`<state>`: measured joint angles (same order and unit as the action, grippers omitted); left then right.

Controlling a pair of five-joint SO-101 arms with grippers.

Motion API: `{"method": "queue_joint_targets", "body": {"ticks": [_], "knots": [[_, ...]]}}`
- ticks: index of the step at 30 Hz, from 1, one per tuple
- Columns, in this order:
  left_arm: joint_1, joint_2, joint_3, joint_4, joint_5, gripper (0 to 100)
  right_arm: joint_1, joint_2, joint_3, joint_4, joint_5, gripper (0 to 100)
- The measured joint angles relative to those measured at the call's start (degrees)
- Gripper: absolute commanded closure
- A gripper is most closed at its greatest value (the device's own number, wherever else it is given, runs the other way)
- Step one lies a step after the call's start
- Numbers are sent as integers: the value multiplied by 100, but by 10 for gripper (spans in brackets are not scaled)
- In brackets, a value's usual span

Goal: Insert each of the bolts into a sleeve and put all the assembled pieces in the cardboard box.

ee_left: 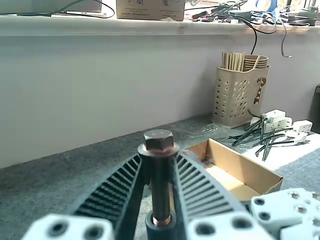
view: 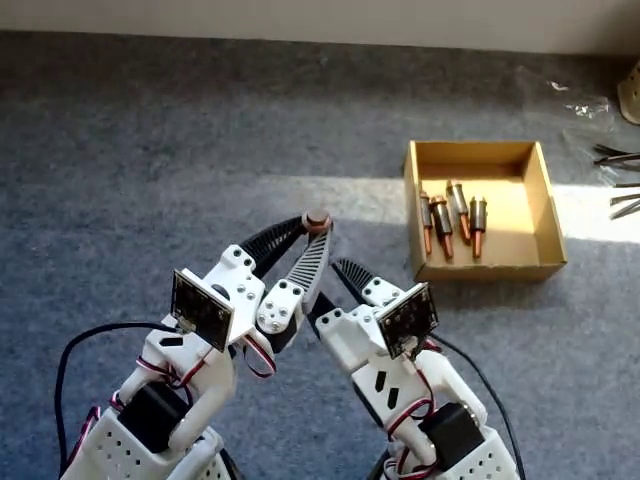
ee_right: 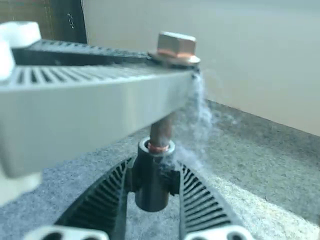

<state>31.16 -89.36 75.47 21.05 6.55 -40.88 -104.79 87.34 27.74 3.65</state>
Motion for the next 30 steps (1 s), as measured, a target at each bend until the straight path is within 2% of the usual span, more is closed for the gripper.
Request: {"method": "queue_joint_targets", "body": {"ticks": [23, 30], "knots": [[-62, 44, 18, 0, -18, 881, 0, 0, -9, 0, 0, 994], [-53, 44, 18, 273, -9, 985, -9, 0, -141, 0, 0, 994]]}}
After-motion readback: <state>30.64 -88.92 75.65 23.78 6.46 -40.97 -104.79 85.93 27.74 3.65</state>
